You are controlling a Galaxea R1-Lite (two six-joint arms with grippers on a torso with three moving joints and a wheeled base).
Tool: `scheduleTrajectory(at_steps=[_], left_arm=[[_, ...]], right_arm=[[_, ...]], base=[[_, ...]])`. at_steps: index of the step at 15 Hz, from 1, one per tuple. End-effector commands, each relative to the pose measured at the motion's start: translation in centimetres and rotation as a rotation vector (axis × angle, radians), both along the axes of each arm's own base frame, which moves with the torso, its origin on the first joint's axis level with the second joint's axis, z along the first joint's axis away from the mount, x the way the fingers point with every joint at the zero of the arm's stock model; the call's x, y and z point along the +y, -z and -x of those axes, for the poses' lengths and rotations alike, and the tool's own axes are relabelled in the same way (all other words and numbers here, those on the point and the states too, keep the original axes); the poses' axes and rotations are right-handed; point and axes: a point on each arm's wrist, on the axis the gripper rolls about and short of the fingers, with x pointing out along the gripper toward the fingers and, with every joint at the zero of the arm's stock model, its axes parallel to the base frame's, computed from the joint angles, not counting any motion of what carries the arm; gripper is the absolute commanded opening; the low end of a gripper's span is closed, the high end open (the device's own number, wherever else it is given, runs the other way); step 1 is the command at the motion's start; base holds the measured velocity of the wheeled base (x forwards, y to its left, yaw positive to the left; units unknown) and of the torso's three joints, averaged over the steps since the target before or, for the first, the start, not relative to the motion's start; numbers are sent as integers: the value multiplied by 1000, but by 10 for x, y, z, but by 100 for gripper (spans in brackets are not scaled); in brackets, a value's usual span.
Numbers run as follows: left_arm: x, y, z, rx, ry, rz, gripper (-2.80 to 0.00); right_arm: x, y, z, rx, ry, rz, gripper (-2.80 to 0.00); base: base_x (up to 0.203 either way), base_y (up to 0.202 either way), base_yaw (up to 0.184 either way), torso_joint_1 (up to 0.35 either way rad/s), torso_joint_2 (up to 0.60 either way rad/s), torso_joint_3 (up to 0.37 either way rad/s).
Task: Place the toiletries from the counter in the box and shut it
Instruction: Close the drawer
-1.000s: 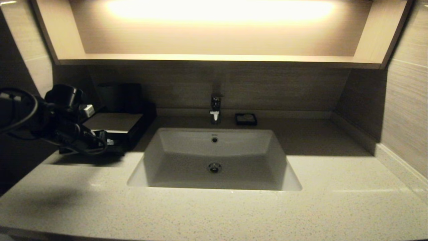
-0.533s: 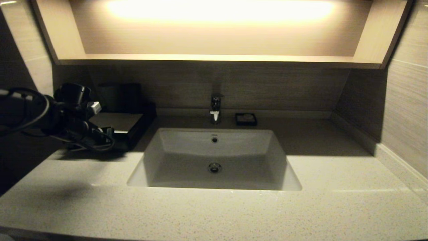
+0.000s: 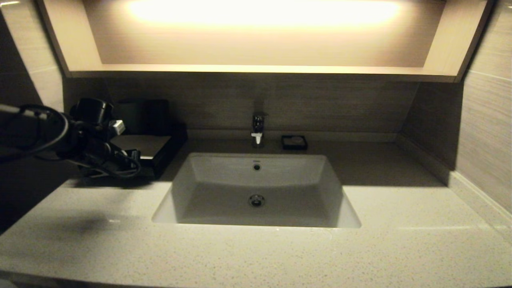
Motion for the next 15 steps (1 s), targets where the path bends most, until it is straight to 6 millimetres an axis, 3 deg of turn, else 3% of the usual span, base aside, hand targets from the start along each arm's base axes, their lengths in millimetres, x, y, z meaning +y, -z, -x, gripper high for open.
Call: scheduleTrajectory(at_steps=[1, 9, 15], left_arm=[[0, 0, -2, -2, -5, 4, -280], [1, 0, -7, -36, -16, 10, -280], [0, -6, 0, -45, -17, 11, -280]], right_arm=[[0, 0, 0, 2, -1, 1, -280], [0, 0, 0, 1, -1, 1, -280], [0, 0, 0, 1, -1, 1, -280]], base=[[0, 0, 0, 0, 0, 0], [0, 0, 0, 0, 0, 0], [0, 0, 0, 0, 0, 0]])
